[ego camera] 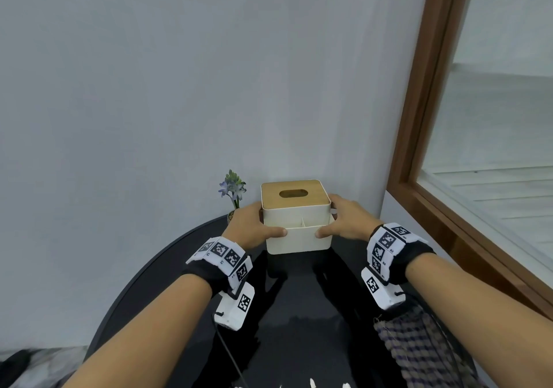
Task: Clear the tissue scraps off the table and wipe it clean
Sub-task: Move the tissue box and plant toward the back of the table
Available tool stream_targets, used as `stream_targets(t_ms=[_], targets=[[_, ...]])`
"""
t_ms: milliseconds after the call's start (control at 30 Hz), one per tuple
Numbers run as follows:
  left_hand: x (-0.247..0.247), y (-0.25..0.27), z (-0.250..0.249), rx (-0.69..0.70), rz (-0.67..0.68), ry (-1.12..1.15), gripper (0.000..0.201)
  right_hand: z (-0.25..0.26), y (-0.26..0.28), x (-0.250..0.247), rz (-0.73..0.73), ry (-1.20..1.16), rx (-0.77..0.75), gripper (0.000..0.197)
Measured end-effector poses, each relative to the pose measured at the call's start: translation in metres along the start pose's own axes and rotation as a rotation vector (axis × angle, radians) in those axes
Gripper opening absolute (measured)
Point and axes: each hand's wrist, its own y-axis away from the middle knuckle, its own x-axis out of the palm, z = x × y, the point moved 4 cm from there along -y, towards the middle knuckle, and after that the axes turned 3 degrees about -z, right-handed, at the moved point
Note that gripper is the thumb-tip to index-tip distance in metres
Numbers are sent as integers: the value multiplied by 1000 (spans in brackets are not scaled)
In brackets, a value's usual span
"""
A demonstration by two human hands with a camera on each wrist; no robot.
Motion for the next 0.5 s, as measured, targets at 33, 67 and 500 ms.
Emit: stream_targets(t_ms=[33, 67, 500], targets=[[0, 1, 0, 0, 2, -2, 62, 0, 2, 1, -2, 13, -1, 80], [0, 3, 0, 1, 3, -1, 63, -1, 4, 1, -5, 25, 2, 79], [-19, 71, -9, -35, 11, -144, 92, 11, 94, 0, -28, 89, -59, 82]])
